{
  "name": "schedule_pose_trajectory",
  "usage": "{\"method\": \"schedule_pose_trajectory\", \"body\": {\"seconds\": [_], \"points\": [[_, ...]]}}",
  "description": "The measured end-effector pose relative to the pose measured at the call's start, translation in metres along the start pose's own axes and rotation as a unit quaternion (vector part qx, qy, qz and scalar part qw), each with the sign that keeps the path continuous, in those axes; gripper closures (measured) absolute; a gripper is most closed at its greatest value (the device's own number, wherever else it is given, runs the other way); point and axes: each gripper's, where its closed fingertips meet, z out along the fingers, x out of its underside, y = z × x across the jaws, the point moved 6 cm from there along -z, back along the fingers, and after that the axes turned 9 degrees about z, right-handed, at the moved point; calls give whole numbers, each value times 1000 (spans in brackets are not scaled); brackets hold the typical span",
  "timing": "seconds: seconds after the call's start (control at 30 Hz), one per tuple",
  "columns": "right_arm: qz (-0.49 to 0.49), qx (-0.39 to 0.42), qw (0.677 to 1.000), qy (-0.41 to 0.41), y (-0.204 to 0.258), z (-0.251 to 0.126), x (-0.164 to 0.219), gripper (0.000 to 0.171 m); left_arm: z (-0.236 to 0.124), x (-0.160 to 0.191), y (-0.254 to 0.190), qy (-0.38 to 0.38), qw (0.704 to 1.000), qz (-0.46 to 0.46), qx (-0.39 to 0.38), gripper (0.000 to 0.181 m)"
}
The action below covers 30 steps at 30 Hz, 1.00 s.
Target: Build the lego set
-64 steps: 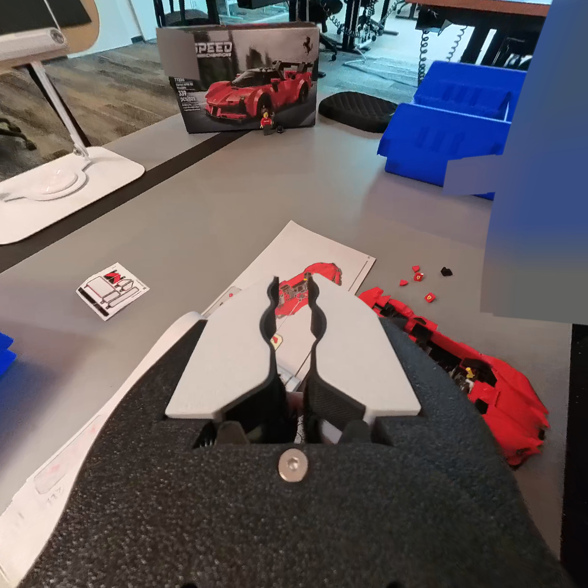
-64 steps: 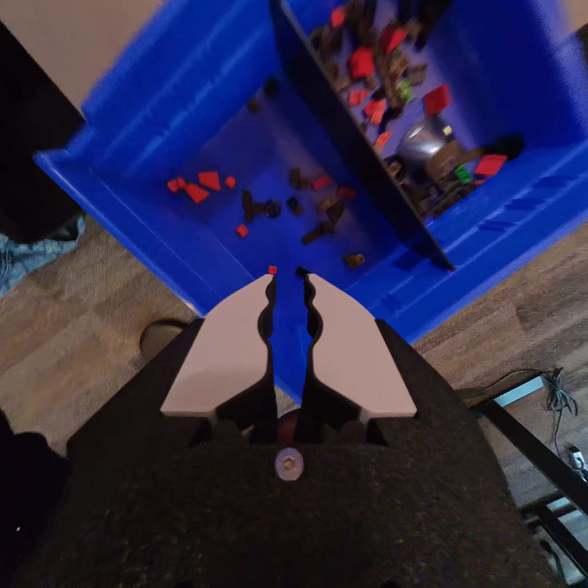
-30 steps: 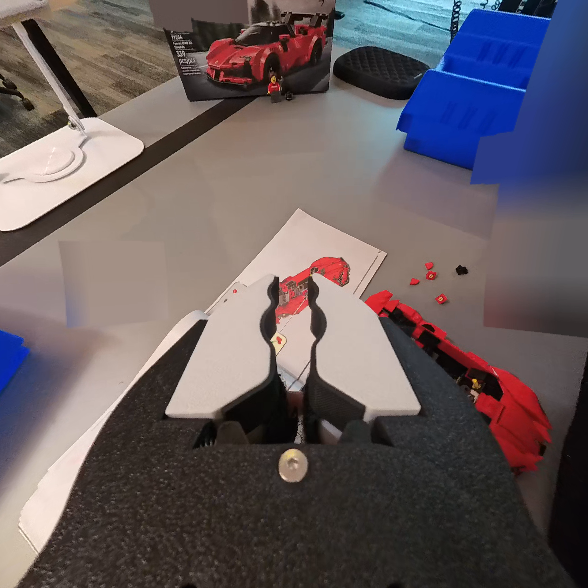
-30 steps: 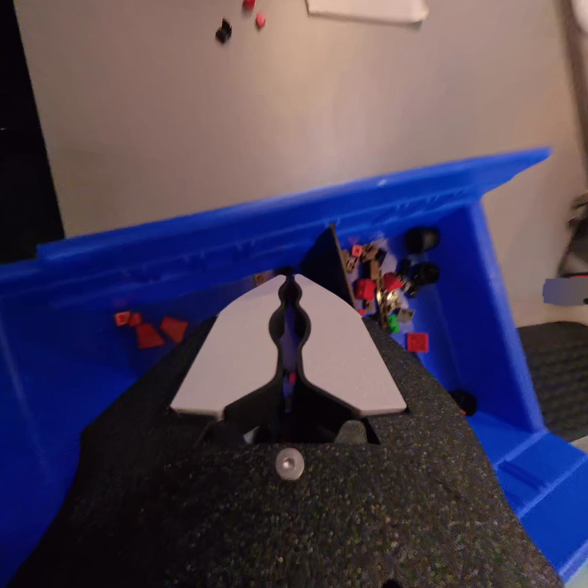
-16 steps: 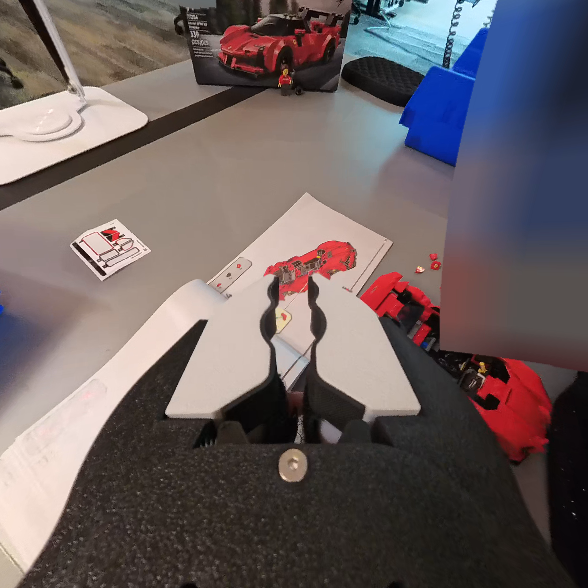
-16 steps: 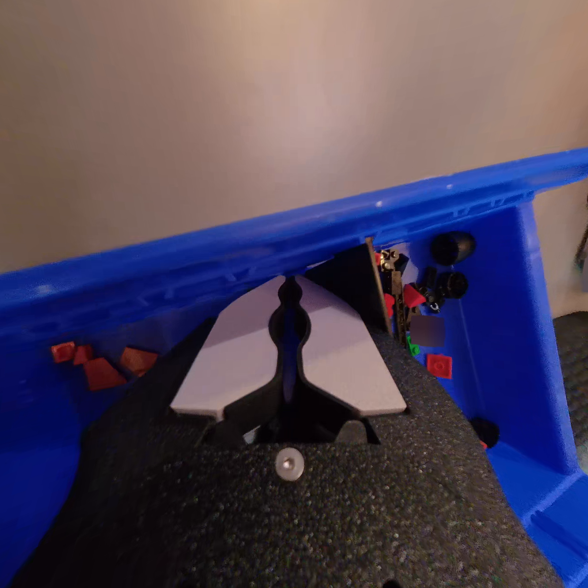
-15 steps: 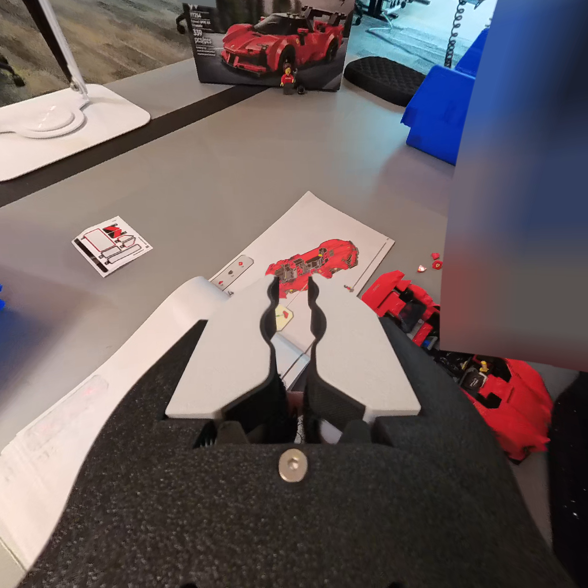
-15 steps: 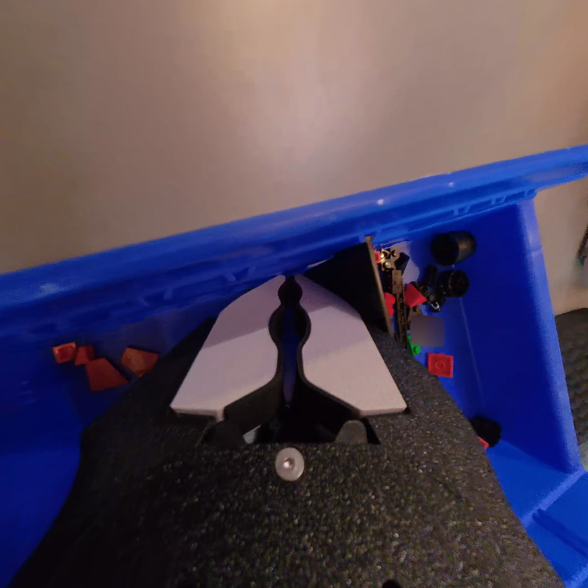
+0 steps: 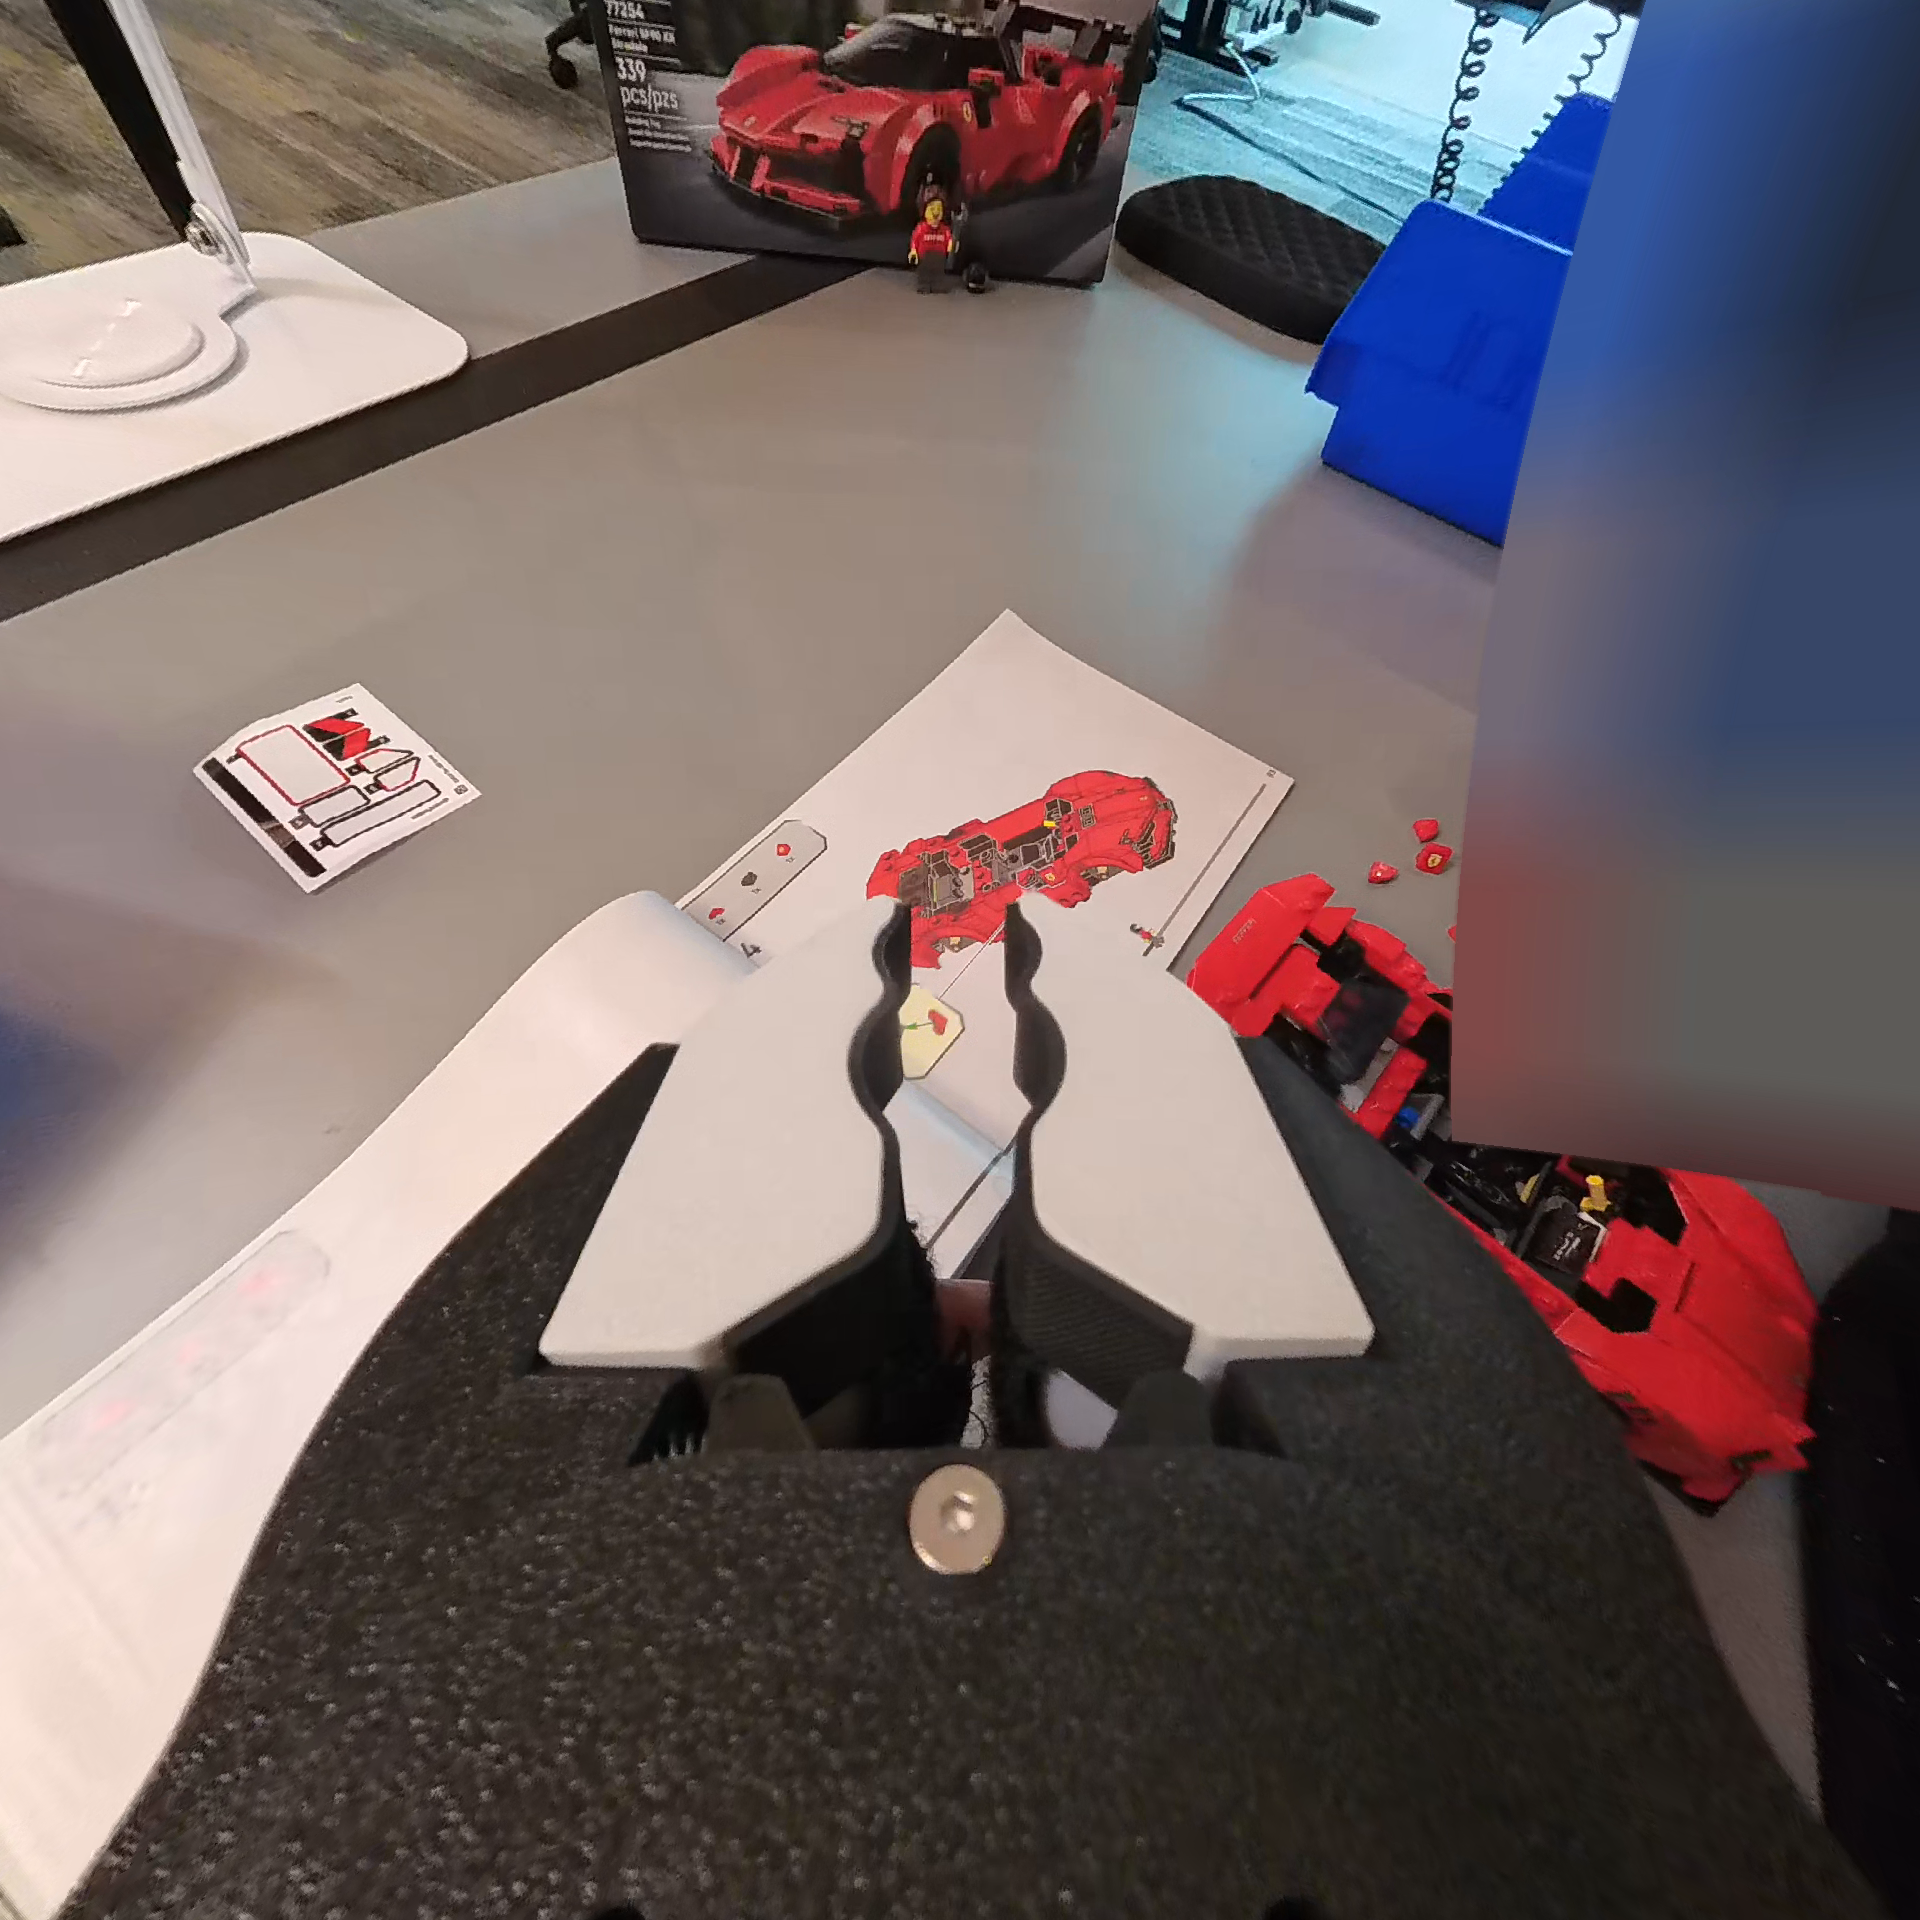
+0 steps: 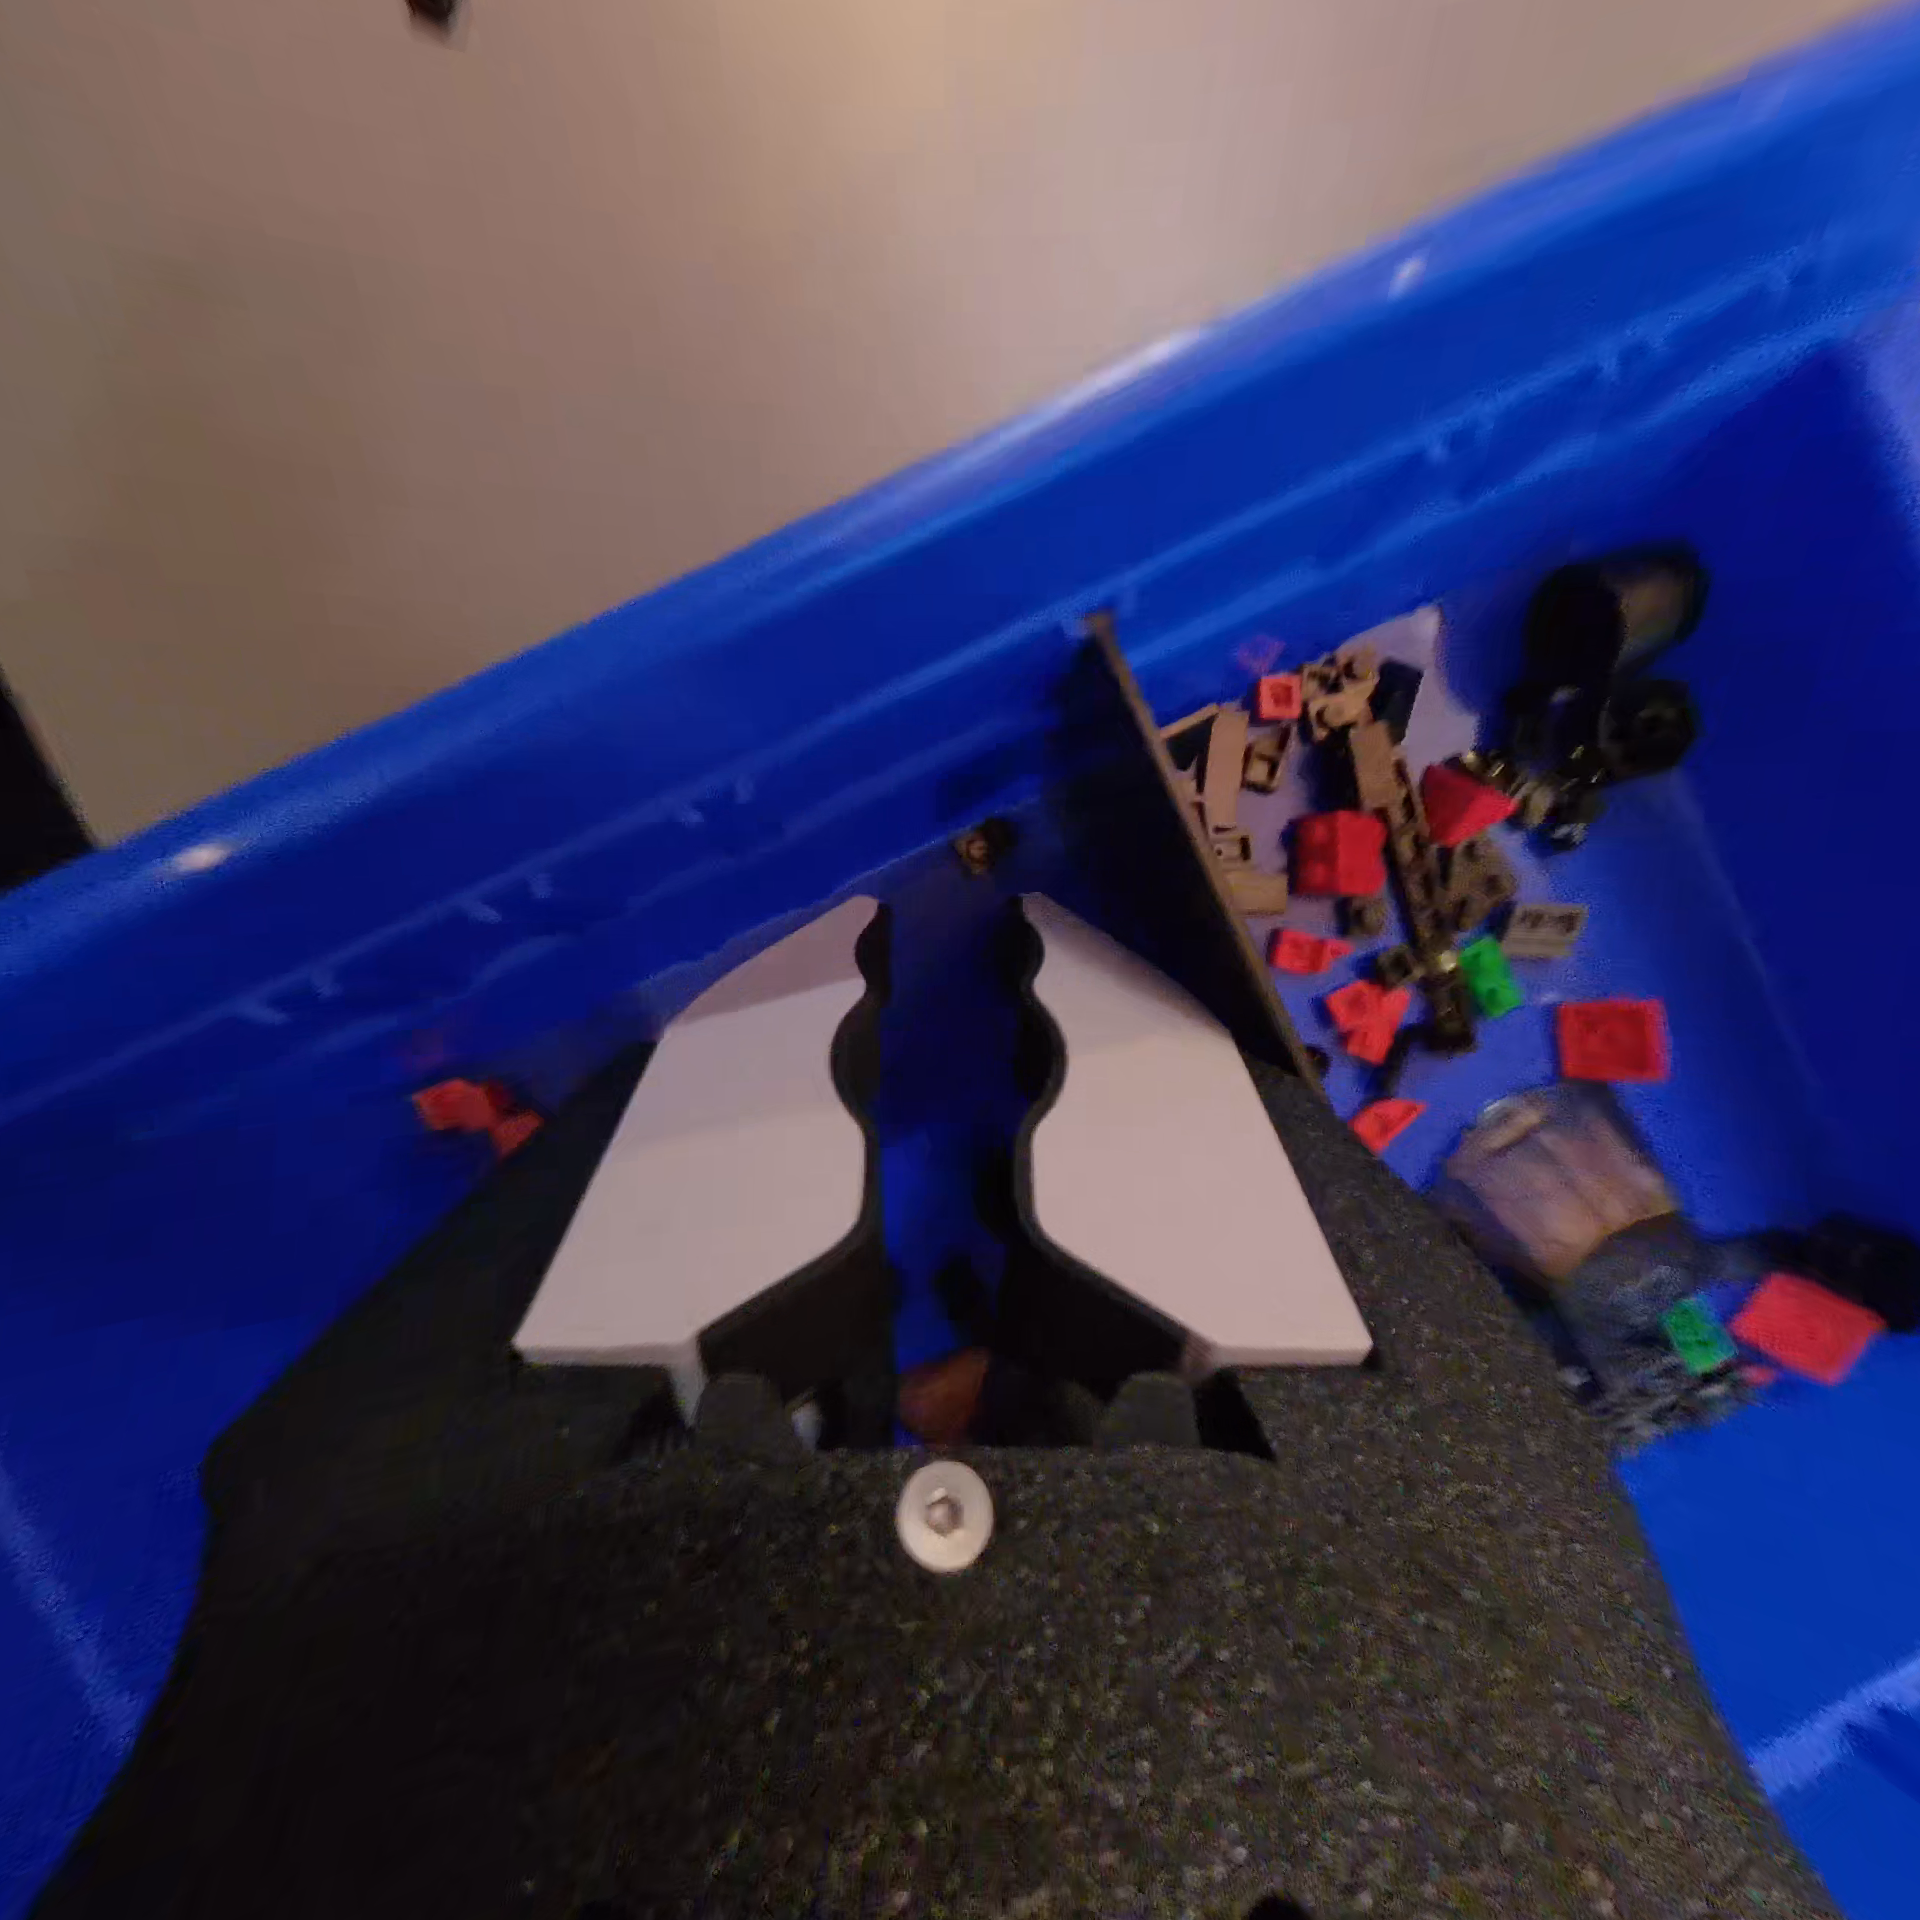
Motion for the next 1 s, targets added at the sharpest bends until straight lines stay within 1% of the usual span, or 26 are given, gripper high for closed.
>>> {"method": "schedule_pose_trajectory", "body": {"seconds": [0.03,0.1,0.13,0.23,0.33,0.4,0.43,0.47,0.5,0.6,0.63,0.67,0.73,0.77,0.87,1.0], "points": [[-43,25,999,1,0,2,1,149,0,0,0,0,1000,0,1,164],[-106,53,993,-2,2,7,0,147,1,0,-1,1,1000,0,3,164],[-117,53,992,-9,3,9,-1,147,1,-1,-2,2,1000,1,3,164],[-106,50,993,-14,2,15,-4,148,1,1,-3,5,1000,-3,4,164],[-57,49,997,-34,-1,18,-4,152,2,4,-3,4,1000,-8,7,164],[-43,53,997,-35,-2,18,-4,152,5,5,-3,5,1000,-11,11,164],[-36,52,998,-25,-2,17,-4,153,5,5,-3,7,1000,-11,13,164],[-35,24,999,4,2,17,-2,169,6,6,-3,8,1000,-11,15,164],[-15,23,1000,9,2,17,-2,170,6,5,-3,9,1000,-10,16,164],[-13,-15,998,54,6,11,3,171,5,3,-2,4,1000,-8,16,164],[-9,-24,997,68,6,8,5,171,4,2,-1,3,1000,-8,16,164],[4,-22,998,54,4,5,3,171,3,2,-1,2,1000,-8,15,164],[33,-22,999,-9,1,3,-4,164,3,3,0,1,1000,-10,14,164],[32,-18,999,-27,0,3,-5,161,3,4,0,1,1000,-12,14,164],[22,35,999,-27,-5,11,1,153,3,5,0,4,1000,-14,15,164],[12,68,997,-41,-7,15,1,152,2,3,0,4,1000,-11,12,165]]}}
